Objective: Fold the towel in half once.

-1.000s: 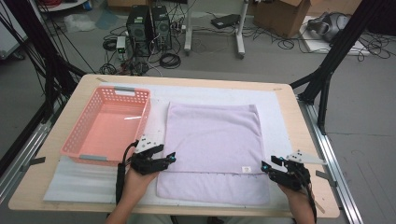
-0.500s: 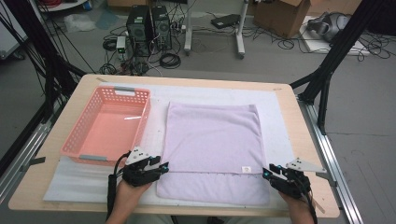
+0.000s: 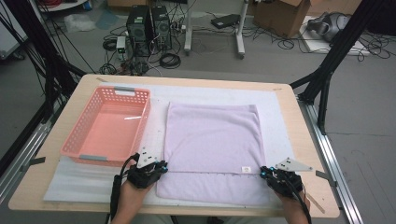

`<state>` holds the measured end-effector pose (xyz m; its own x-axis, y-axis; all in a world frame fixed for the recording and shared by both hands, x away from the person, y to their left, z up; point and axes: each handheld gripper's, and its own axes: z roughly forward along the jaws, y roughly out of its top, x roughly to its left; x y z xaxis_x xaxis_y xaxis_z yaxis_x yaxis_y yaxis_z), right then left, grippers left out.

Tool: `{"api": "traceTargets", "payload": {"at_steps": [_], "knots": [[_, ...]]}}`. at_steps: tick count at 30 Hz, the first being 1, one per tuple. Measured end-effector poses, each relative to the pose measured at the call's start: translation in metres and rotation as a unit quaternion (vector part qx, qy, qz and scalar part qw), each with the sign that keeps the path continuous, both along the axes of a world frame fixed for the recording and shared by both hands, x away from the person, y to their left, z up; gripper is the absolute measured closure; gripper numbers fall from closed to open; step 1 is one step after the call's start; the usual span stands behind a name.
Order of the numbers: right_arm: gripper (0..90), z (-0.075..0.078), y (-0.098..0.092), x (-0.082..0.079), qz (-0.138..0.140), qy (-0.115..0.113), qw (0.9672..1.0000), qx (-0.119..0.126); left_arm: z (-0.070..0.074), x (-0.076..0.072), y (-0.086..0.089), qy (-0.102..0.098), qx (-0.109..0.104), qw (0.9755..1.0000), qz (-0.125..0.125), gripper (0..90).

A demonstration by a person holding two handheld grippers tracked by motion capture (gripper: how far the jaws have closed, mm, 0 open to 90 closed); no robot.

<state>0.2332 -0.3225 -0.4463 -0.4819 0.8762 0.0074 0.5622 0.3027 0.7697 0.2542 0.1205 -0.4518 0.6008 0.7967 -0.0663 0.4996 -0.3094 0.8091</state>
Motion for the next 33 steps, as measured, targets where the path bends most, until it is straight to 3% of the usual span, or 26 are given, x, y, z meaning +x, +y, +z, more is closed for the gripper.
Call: {"api": "traceTargets", "payload": {"at_steps": [5,11,17,24,33], "knots": [[81.5,-0.001,-0.001,0.001,-0.001,0.002,1.0000,0.007,0.000,0.000,-0.001,-0.003,0.002,1.0000,-0.001,86.7],[85.8,0.000,-0.001,0.000,0.002,0.002,1.0000,0.007,0.001,0.000,0.006,0.008,-0.036,0.9993,0.001,87.2],[86.4,0.002,-0.003,0.000,0.004,0.000,0.9999,0.015,0.008,-0.002,0.010,0.000,-0.061,0.9981,-0.002,87.3],[86.5,0.007,-0.007,-0.002,0.005,-0.003,0.9996,0.027,0.013,-0.006,0.013,-0.007,-0.083,0.9965,-0.009,87.1],[86.5,0.013,-0.010,-0.006,0.008,-0.007,0.9994,0.034,0.017,-0.010,0.016,-0.014,-0.096,0.9951,-0.016,87.2]]}}
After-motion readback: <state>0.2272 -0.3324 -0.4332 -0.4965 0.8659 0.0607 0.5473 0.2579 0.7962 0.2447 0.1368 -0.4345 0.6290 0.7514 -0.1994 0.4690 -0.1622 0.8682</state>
